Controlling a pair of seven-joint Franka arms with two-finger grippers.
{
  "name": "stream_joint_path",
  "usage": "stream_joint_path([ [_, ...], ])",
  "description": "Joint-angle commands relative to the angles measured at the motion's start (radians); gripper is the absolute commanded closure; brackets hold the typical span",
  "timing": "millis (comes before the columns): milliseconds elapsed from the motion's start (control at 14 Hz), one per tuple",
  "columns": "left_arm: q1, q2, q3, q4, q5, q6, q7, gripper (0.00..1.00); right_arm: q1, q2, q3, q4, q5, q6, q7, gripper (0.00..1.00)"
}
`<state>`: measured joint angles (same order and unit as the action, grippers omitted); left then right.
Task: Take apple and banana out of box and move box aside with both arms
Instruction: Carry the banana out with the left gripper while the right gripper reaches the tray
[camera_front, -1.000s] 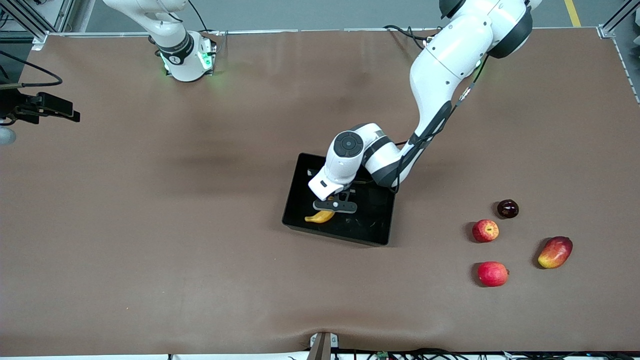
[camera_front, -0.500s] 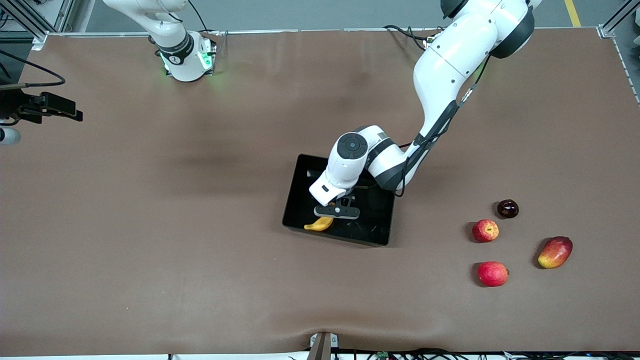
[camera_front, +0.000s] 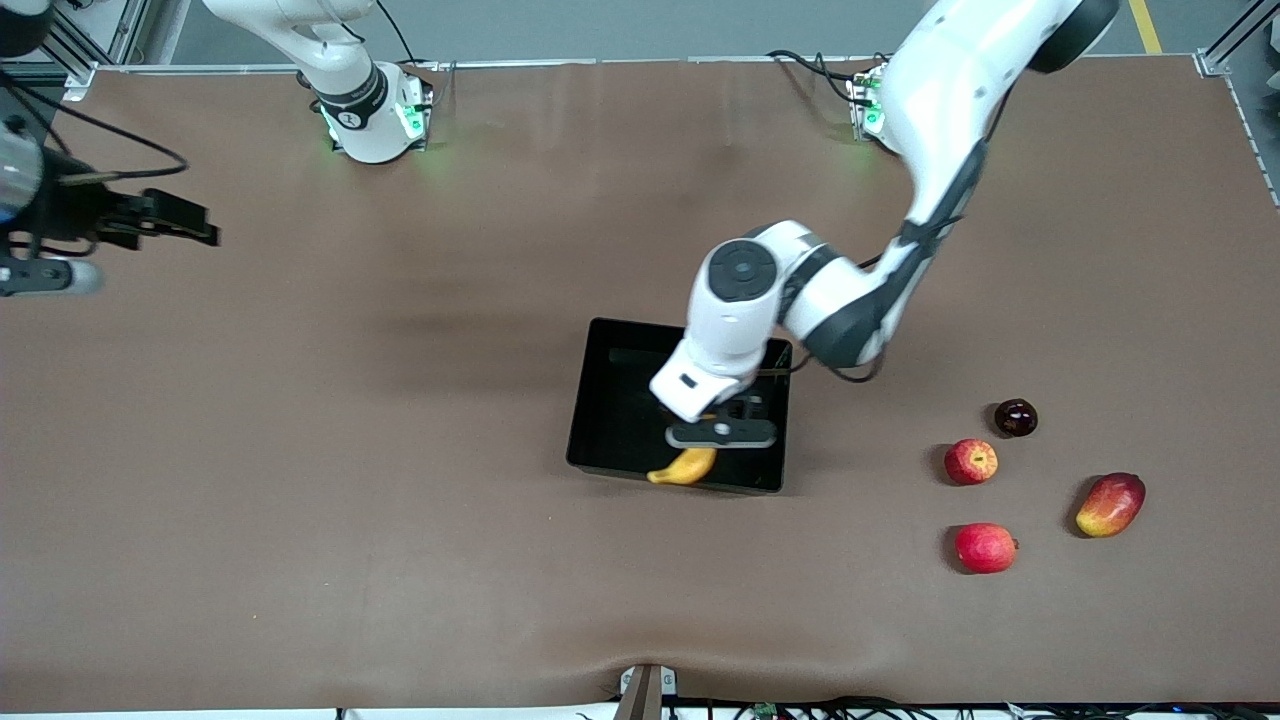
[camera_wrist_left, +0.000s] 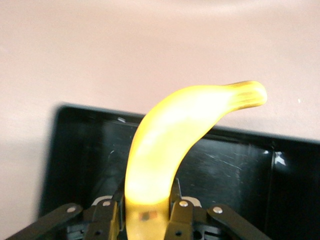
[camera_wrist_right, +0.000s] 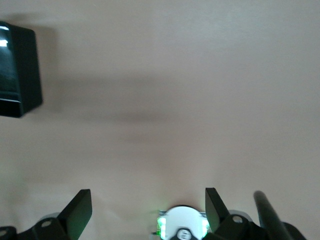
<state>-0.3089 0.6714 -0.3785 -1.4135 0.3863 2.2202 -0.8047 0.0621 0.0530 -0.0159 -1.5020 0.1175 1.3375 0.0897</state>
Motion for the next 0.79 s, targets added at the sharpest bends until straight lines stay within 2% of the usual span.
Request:
stream_joint_path([
  [0, 0.109, -0.087, -0.017, -0.039, -0.079, -0.083, 0.158, 1.0, 0.03, 0.031, -0.003, 0.022, 0.027, 0.035, 0.068, 0.0],
  [71, 0.141, -0.099, -0.017, -0.039, -0.107, -0.117, 0.215, 1.0, 0.033, 0.053, -0.002, 0.022, 0.028, 0.054, 0.07, 0.0],
  [286, 0.259, -0.114, -0.016, -0.044, -0.129, -0.184, 0.39, 1.0, 0.083, 0.148, -0.002, 0.02, 0.114, 0.142, 0.168, 0.0],
  [714, 0.522, -0.075, -0.014, -0.062, -0.118, -0.177, 0.697, 1.0, 0.287, 0.355, -0.002, 0.016, 0.117, 0.415, 0.37, 0.0],
])
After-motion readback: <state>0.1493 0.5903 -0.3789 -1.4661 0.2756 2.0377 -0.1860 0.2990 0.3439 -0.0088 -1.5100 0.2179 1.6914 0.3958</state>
